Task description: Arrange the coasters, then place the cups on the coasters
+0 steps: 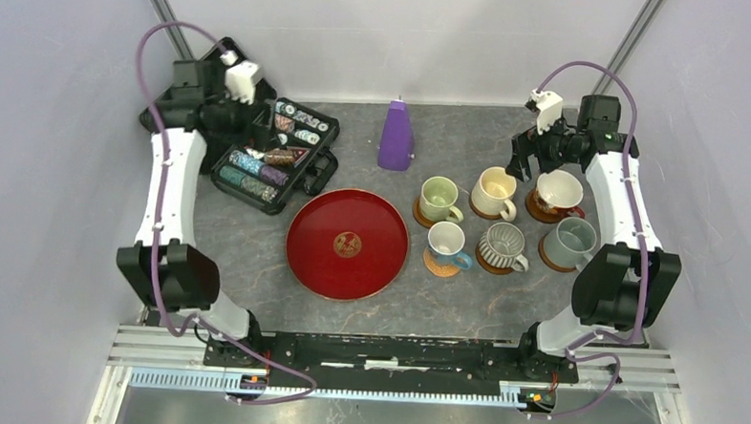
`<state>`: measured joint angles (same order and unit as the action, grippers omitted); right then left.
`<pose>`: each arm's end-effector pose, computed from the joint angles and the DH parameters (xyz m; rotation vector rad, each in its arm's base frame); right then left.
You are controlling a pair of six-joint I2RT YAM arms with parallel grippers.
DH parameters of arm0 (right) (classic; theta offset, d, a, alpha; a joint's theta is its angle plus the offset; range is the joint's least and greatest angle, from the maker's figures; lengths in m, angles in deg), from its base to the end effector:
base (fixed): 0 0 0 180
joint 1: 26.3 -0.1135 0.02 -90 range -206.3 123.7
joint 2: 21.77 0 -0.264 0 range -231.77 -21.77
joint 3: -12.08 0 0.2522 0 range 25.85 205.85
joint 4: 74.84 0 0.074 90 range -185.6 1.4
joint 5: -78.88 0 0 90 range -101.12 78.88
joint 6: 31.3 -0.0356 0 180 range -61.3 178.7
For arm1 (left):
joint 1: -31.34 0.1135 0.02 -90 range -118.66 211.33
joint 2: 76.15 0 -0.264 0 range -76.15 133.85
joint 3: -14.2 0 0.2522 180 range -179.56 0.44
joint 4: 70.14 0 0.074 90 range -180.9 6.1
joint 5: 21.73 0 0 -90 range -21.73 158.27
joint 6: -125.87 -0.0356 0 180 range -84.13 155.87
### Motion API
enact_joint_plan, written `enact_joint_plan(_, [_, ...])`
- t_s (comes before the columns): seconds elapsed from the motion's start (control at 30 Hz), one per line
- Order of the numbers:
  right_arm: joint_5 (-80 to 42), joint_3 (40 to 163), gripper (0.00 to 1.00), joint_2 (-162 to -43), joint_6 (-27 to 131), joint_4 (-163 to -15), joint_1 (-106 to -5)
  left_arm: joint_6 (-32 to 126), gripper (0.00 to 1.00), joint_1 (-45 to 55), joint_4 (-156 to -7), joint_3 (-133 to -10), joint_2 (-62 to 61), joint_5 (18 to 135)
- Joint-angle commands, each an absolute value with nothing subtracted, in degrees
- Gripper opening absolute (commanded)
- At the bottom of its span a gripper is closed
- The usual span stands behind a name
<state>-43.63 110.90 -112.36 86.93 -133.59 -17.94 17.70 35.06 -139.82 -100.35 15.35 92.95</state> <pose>0.3376 -0.0303 0.3333 -0.6327 2.2201 0.3770 0.3323 0.0067 0.3988 0.4888 2.2614 -0.3210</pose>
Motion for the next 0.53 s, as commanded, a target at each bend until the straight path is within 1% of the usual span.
enact_joint_plan(0.0, [-44.61, 108.78, 0.98, -112.26, 88.3, -132.72, -19.22, 18.37, 1.0, 40.44, -145.38, -91.36, 8.0, 96.82])
enact_joint_plan(0.13, [-43.01, 104.81, 0.98, -110.46, 89.37, -132.22, -20.9, 17.96, 1.0, 41.27, -143.56, -82.3, 2.0, 93.83])
enact_joint_plan(0.23, [-42.38, 103.51, 0.98, -109.78, 89.53, -131.9, -21.54, 18.88, 1.0, 41.27, -142.14, -78.09, -0.38, 93.36])
enact_joint_plan(0.5, [-41.46, 105.01, 0.98, -109.57, 89.22, -131.96, -21.64, 22.19, 1.0, 41.29, -140.35, -79.52, 1.36, 92.64])
